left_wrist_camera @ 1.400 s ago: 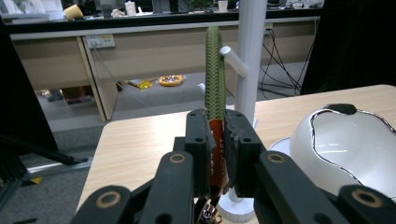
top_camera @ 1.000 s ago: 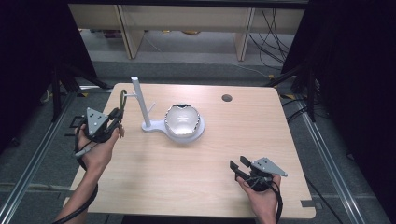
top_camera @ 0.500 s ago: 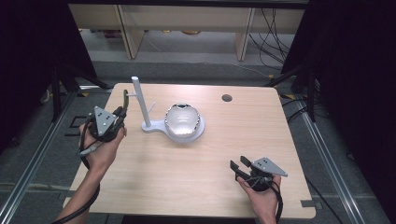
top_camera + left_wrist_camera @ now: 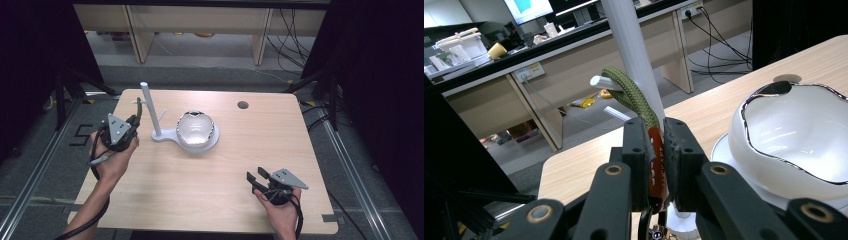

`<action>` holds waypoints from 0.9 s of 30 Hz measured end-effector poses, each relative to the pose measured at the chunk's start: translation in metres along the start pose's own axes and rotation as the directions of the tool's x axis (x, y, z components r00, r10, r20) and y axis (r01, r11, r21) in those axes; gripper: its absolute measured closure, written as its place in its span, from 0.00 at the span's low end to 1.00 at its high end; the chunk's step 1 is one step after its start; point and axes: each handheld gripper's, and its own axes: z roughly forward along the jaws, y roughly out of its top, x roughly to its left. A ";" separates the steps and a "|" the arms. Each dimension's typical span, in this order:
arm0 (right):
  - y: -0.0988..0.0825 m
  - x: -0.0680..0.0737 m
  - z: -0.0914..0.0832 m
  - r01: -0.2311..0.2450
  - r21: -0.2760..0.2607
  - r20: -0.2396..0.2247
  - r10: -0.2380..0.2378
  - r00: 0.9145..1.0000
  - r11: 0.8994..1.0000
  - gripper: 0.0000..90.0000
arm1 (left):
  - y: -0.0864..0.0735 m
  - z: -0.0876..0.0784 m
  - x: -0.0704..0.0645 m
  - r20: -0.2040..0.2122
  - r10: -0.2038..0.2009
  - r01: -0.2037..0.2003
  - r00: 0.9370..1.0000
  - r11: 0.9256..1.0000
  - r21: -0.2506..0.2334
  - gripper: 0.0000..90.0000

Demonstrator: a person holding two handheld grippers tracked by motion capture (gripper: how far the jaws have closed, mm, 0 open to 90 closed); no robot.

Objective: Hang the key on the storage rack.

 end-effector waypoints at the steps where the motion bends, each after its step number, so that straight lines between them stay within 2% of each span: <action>1: 0.000 0.000 0.000 0.000 0.000 -0.001 0.000 1.000 1.000 0.57 | 0.000 0.000 0.000 0.000 -0.002 0.002 1.000 1.000 0.000 0.89; 4: 0.000 0.000 0.000 -0.011 0.004 -0.003 0.011 1.000 1.000 0.57 | -0.002 0.000 0.001 -0.002 -0.012 0.012 1.000 1.000 0.003 0.89; 5: -0.001 0.002 0.000 -0.041 0.010 -0.005 0.041 0.999 0.999 0.57 | -0.002 0.001 0.001 -0.003 -0.014 0.014 1.000 1.000 0.003 0.89; 6: -0.001 0.003 -0.001 -0.042 0.011 -0.006 0.042 0.999 0.999 0.57 | -0.003 0.001 0.001 -0.003 -0.020 0.020 1.000 1.000 0.005 0.89; 7: 0.000 0.001 0.000 -0.014 0.002 -0.004 0.014 1.000 1.000 0.57 | -0.004 0.001 0.002 -0.001 -0.025 0.025 1.000 1.000 0.004 0.89; 11: 0.000 0.004 -0.002 -0.051 0.021 0.003 0.051 0.999 0.998 0.57 | -0.008 0.004 0.003 -0.001 -0.040 0.040 0.999 0.999 0.009 0.89; 13: 0.000 0.003 -0.001 -0.039 0.021 -0.001 0.039 0.999 0.999 0.57 | -0.009 0.005 0.003 0.003 -0.049 0.048 0.999 0.999 0.012 0.89; 14: 0.000 0.001 0.000 -0.012 0.012 0.000 0.012 1.000 1.000 0.57 | -0.010 0.006 0.003 0.005 -0.056 0.056 0.998 0.998 0.014 0.89; 15: -0.001 0.000 0.000 -0.006 0.005 -0.009 0.006 1.000 1.000 0.57 | -0.011 0.007 0.003 0.007 -0.063 0.063 0.998 0.998 0.018 0.89; 24: -0.001 0.000 0.002 -0.009 0.007 -0.020 0.009 1.000 1.000 0.57 | -0.020 0.016 0.004 0.034 -0.130 0.129 0.991 0.991 0.038 0.89; 27: -0.002 0.000 0.002 0.011 0.004 -0.008 -0.011 1.000 1.000 0.57 | -0.022 0.018 0.004 0.042 -0.146 0.144 0.988 0.988 0.045 0.89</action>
